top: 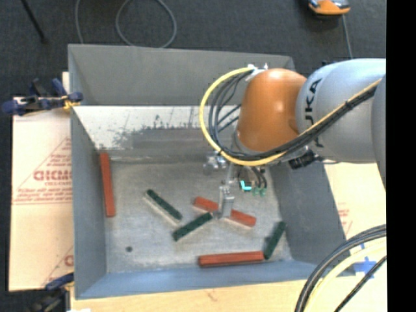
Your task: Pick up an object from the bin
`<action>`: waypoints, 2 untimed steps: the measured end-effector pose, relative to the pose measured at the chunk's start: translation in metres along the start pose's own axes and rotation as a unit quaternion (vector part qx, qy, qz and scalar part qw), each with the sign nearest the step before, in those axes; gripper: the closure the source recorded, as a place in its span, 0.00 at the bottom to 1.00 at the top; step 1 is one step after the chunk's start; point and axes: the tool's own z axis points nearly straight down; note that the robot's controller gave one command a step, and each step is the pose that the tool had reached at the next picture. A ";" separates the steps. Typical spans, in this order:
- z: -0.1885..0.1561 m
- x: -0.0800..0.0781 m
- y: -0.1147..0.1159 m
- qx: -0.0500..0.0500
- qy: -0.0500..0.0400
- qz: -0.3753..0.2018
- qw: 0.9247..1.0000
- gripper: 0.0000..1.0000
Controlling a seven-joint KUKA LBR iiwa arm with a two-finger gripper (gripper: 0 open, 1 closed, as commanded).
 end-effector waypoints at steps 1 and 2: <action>0.088 0.029 0.001 0.000 0.000 0.094 0.996 0.00; 0.085 0.027 0.001 -0.001 -0.003 0.094 0.996 1.00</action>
Offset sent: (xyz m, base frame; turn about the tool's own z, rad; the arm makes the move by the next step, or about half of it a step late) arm -0.0288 0.0018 -0.0854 0.1882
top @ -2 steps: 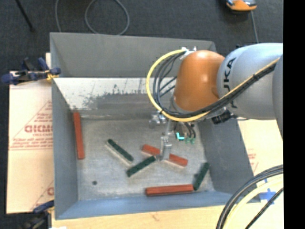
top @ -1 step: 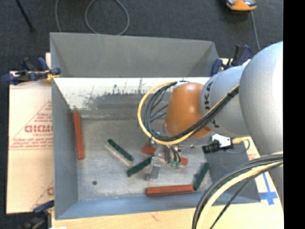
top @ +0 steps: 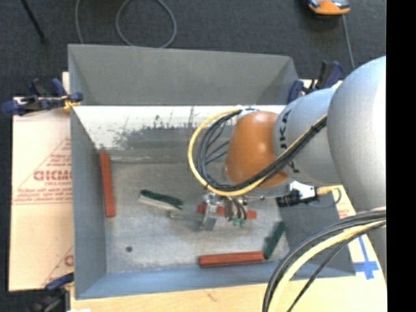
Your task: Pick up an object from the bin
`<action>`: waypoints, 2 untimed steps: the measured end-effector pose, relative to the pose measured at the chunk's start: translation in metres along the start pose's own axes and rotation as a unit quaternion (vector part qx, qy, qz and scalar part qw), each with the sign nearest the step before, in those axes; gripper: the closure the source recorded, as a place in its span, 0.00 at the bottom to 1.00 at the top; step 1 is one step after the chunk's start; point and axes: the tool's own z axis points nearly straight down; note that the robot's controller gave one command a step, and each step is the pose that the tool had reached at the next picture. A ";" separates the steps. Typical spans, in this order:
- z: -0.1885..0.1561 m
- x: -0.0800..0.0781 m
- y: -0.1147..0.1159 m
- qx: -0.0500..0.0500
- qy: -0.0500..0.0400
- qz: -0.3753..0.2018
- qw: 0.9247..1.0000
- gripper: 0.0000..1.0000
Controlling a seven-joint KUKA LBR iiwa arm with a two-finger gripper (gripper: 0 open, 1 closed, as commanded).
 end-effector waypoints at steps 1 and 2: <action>-0.049 0.007 -0.047 0.002 -0.002 -0.002 1.000 1.00; -0.156 -0.005 -0.035 0.000 -0.005 -0.004 1.000 1.00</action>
Offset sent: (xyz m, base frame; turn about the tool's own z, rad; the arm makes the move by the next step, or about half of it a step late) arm -0.0171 -0.0410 0.0460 -0.0091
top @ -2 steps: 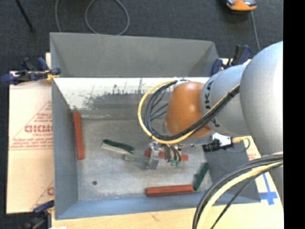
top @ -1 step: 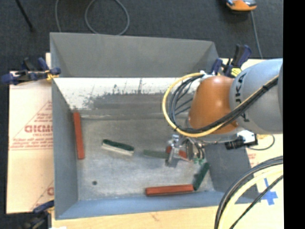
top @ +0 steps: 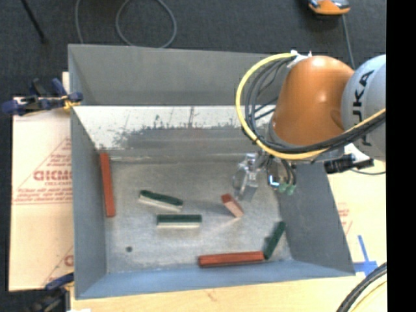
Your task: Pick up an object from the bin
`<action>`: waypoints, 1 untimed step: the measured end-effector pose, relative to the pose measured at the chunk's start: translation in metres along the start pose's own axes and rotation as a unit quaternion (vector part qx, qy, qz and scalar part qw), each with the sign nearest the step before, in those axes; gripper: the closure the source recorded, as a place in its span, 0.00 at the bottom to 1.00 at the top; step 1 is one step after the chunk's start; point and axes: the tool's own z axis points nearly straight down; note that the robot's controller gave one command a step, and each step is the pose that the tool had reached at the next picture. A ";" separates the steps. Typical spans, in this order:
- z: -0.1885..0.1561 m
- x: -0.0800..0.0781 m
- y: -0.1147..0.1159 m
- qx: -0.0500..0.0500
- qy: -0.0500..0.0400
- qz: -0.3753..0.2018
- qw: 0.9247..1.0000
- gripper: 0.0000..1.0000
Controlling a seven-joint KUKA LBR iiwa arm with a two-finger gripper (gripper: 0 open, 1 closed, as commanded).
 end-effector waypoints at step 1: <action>0.005 0.002 -0.001 0.001 0.004 0.000 1.000 0.00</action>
Offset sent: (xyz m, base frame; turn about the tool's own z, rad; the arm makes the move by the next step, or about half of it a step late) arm 0.0000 0.0000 0.0000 0.0000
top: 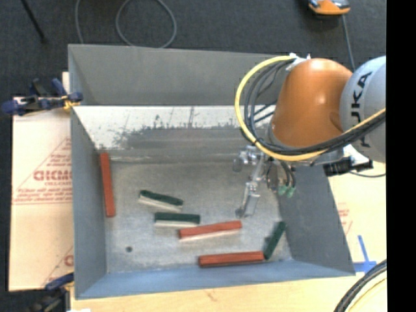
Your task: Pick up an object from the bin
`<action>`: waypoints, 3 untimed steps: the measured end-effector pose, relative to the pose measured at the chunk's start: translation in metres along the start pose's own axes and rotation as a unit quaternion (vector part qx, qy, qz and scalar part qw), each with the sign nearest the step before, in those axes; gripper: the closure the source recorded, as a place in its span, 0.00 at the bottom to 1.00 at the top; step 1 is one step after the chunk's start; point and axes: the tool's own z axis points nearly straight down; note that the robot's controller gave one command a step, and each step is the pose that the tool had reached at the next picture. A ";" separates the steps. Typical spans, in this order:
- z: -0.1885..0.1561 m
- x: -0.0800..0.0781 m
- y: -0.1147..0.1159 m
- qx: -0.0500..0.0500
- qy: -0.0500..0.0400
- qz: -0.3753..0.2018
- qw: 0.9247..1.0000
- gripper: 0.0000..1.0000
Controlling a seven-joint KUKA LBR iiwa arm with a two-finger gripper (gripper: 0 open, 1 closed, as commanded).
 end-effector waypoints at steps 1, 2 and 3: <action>0.154 -0.035 0.041 0.001 0.002 -0.005 1.000 0.00; 0.128 0.053 0.098 -0.001 0.003 0.056 0.998 0.00; 0.129 0.050 0.095 0.000 0.001 0.059 0.998 1.00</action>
Offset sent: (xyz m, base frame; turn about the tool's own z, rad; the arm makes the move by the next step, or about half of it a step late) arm 0.0418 0.0349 -0.1516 -0.0061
